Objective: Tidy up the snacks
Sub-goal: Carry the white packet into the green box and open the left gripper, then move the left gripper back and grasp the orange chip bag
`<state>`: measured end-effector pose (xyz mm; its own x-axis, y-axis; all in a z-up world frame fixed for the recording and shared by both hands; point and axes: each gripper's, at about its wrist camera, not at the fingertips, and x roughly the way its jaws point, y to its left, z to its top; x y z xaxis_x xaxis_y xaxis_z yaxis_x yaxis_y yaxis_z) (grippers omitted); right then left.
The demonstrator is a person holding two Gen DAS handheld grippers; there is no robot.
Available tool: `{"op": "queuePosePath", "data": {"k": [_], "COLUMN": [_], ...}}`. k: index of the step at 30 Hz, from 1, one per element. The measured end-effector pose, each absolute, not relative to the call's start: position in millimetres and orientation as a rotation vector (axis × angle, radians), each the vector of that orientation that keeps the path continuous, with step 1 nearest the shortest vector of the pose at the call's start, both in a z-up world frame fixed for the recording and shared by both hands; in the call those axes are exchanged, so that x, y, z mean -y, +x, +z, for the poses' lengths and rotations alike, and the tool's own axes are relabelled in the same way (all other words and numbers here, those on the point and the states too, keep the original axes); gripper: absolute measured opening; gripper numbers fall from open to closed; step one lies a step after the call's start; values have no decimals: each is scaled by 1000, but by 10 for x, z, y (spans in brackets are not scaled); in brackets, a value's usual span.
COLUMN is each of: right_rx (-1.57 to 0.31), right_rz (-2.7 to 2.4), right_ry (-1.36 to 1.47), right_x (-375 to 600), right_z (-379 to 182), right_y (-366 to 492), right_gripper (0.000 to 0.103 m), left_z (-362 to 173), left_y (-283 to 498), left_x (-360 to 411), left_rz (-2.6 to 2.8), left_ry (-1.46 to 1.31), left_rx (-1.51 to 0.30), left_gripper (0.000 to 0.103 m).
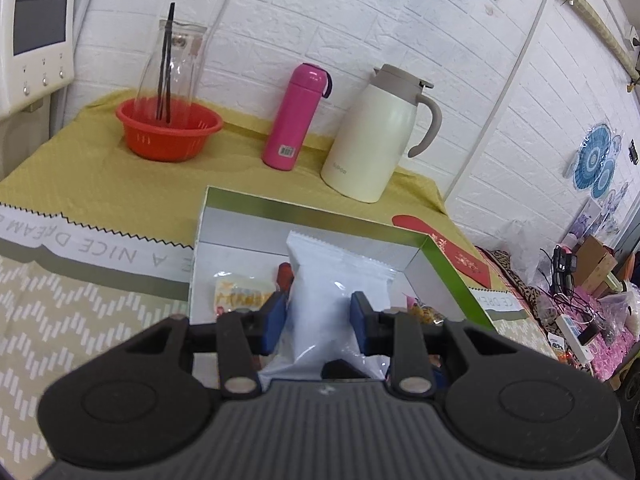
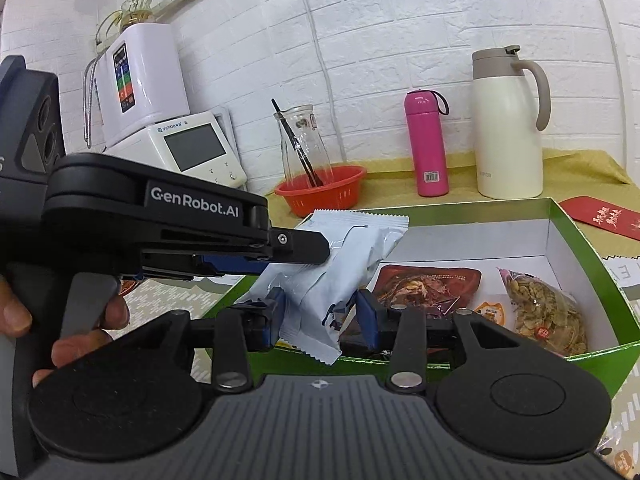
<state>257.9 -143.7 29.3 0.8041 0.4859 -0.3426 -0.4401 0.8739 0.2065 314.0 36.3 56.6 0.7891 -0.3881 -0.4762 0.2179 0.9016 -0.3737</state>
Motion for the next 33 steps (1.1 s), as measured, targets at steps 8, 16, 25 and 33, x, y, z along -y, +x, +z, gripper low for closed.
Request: {"op": "queuePosePath", "data": {"k": [8,16,25,33], "right_rx": [-387,-407,-359,-369], "right_rz": [442,381,361,368], "right_ry": [49,21,68,78], "right_x": [1441,1454,1622,1768], "right_z": [229,270,476,488], "right_y": [2519,2462,2071,1541], "right_gripper": [103,103,103,103], "left_z": [552,603,846,849], "left_y": [3057,2879,2444,1914], "left_x": [-406,-364,-394,-287], "left_rz": [-326,-221,-157,-154], "left_ry": [-372,-275,-225,-166], "left_rx": [-565,-528,-486,-504], "left_gripper": [73,95,95,95]}}
